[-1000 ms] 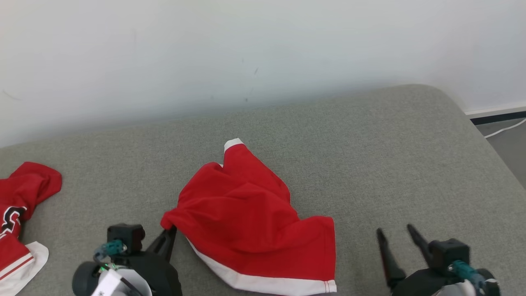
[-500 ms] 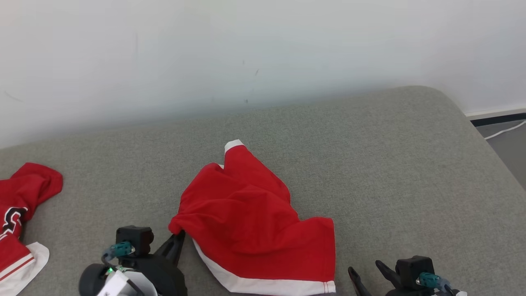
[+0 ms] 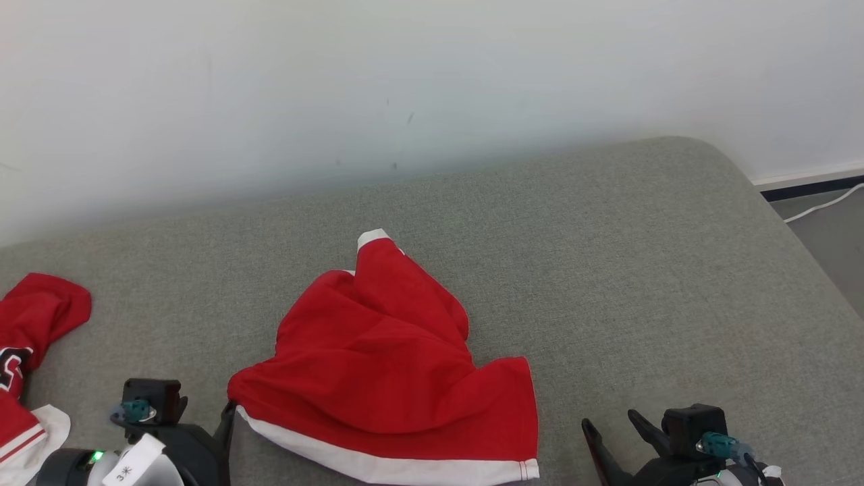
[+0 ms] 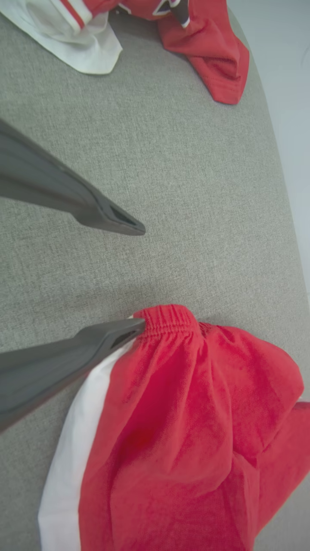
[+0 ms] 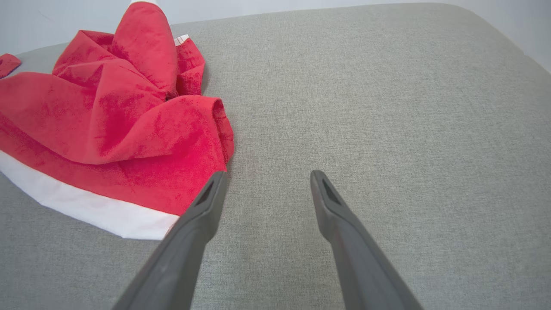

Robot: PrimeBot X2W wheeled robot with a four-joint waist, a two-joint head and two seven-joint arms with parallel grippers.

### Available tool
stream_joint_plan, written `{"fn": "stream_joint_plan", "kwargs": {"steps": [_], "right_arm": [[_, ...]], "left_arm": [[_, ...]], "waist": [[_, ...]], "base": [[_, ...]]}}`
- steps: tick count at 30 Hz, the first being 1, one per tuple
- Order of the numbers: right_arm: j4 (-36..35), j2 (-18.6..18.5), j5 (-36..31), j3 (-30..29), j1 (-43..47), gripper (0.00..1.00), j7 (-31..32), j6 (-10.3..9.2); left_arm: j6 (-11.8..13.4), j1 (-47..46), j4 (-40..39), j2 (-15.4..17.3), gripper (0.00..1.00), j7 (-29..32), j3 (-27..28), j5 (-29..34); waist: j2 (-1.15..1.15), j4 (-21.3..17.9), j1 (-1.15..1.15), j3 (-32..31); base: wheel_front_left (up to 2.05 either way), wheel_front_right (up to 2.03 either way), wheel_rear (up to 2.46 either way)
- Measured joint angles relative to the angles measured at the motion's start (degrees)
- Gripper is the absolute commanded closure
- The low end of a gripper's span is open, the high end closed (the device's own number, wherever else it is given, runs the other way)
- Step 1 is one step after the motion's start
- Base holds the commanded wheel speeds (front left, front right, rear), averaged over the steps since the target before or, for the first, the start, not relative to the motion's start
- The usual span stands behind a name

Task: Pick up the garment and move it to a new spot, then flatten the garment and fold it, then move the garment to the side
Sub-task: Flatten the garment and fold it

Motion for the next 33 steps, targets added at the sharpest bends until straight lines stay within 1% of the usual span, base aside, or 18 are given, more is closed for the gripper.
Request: {"fn": "stream_joint_plan", "kwargs": {"steps": [8, 12, 16, 24, 26, 29, 33], "right_arm": [[-1.1, -0.7, -0.3, -3.2, -0.3, 0.00, -2.1, -1.33], [-2.4, -0.9, -0.7, -4.9, -1.6, 0.00, -4.6, -1.99], [-3.2, -0.8, -0.9, -6.2, -3.2, 0.00, -7.8, -2.08], [-3.8, -0.6, -0.9, -8.2, -3.4, 0.00, -12.5, -2.50], [-3.8, -0.6, -0.6, -8.6, -3.4, 0.00, -13.3, -2.50], [-4.3, -0.4, -0.1, -8.9, -3.1, 0.00, -14.2, -2.50], [-4.7, -0.5, 0.1, -9.7, -2.1, 0.00, -15.3, -2.50]], "left_arm": [[0.5, 0.0, -0.5, 0.5, 0.00, -0.8, 2.4, 0.5], [0.8, 0.0, -3.5, 0.6, 0.00, -4.3, 4.4, 0.6], [1.0, 0.7, -7.3, 0.2, 0.00, -7.8, 5.7, 1.2], [1.0, 4.7, -13.4, -3.2, 0.00, -13.0, 8.0, 1.7], [1.0, 6.8, -14.1, -4.5, 0.00, -13.4, 9.9, 1.7], [1.0, 9.1, -15.0, -5.3, 0.00, -13.4, 11.1, 1.7], [1.0, 12.4, -17.1, -7.3, 0.00, -14.1, 14.0, 1.8]], "waist": [[0.00, 0.8, 0.00, -0.2], [0.00, 1.9, 0.00, -0.7], [0.00, 3.1, 0.00, -1.3], [0.00, 5.9, 0.00, -3.0], [0.00, 6.5, 0.00, -3.5], [0.00, 7.2, 0.00, -4.0], [0.00, 8.5, 0.00, -4.8]], "base": [[0.00, 0.00, 0.00], [0.00, 0.00, 0.00], [0.00, 0.00, 0.00], [0.00, 0.00, 0.00], [0.00, 0.00, 0.00], [0.00, 0.00, 0.00], [0.00, 0.00, 0.00]]}}
